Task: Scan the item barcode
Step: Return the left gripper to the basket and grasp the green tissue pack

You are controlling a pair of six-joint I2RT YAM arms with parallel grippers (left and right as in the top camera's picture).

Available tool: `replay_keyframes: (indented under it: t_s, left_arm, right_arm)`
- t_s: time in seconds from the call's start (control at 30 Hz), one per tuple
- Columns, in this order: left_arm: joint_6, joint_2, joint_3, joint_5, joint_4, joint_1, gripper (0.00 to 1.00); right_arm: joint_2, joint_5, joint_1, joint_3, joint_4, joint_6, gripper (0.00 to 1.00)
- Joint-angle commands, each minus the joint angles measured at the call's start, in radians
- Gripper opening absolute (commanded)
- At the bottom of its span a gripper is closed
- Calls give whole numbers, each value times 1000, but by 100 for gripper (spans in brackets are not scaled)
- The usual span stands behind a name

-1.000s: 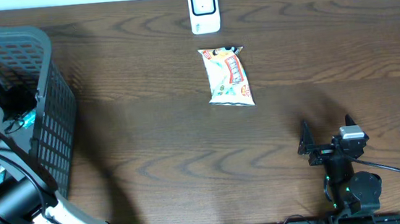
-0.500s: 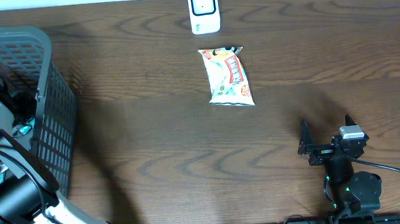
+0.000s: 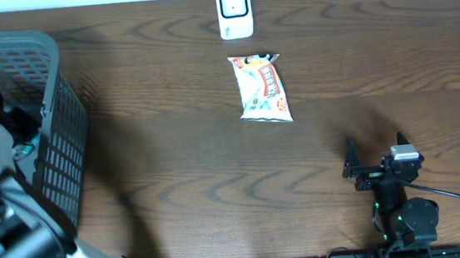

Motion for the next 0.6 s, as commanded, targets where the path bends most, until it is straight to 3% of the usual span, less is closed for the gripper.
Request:
replay_keyframes:
  t_s: [0.0,0.17,0.3,0.57]
  left_arm:
    - [-139,-224,8,-6,-5,2,10]
    - [-146,-425,8,-6,-5,2,10]
    - [-268,-576,8,-3,-1,2,10]
    - [-507,-735,8,325,150,-100,10]
  right_arm:
    - [-3,1,-4,-2,-4,6,99]
    - [-3,2,-4,-2,-4,7,99]
    - [-3,2,-4,-2,-4,6,99]
    - [-3,2,-4,-2,-4,7,99]
